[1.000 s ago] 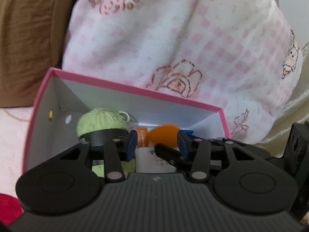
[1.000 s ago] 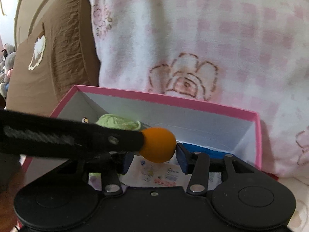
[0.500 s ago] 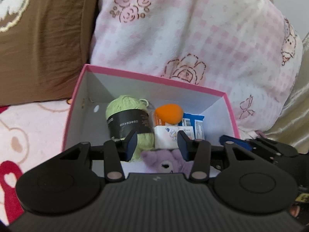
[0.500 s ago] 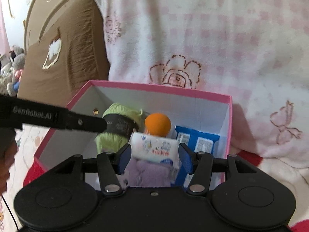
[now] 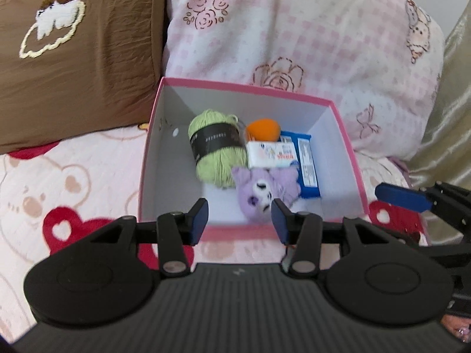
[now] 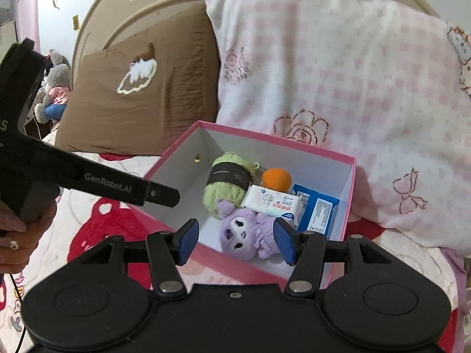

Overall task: Organize objects
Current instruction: 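Withdraw the left gripper up and away from the pink box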

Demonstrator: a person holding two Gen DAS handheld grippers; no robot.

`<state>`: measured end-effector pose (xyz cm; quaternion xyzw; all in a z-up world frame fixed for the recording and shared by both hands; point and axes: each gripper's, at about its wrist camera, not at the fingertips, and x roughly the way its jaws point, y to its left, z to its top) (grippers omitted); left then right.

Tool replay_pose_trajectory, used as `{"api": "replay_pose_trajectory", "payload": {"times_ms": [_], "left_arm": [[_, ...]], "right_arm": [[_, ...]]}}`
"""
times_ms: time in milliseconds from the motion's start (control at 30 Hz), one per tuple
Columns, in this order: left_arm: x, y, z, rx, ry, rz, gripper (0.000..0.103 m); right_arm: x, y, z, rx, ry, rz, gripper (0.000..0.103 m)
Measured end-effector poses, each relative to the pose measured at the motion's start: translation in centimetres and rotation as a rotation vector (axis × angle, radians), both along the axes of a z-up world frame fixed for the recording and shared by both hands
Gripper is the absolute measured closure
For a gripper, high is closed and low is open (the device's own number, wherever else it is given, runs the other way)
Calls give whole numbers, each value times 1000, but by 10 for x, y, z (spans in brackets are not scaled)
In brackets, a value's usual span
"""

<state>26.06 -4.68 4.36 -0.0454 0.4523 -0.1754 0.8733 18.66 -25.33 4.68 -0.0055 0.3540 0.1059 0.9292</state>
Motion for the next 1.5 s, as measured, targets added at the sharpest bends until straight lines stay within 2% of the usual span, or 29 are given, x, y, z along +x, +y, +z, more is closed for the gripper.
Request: {"api": "replay_pose_trajectory", "payload": {"times_ms": [133, 567, 800, 1167, 1267, 1333, 1400, 1500], "left_arm": [[-20, 5, 11, 12, 0, 1, 56], [-88, 7, 31, 65, -58, -34, 50], [-106, 10, 32, 65, -69, -17, 46], [-121, 12, 30, 76, -67, -18, 43], [-122, 13, 29, 84, -69, -10, 41], [-123, 14, 27, 92, -72, -7, 39], [-123, 15, 26, 97, -72, -6, 32], [-124, 16, 24, 107, -73, -9, 23]], "right_arm": [[-14, 1, 10, 28, 6, -13, 41], [-54, 12, 16, 7, 30, -73, 39], [-73, 17, 11, -13, 17, -113, 34], [-92, 12, 12, -22, 20, -154, 32], [-93, 16, 10, -34, 25, -155, 28], [-94, 17, 8, -33, 28, -164, 19], [-95, 17, 7, -29, 24, -175, 10], [-94, 16, 5, -28, 32, -187, 8]]}}
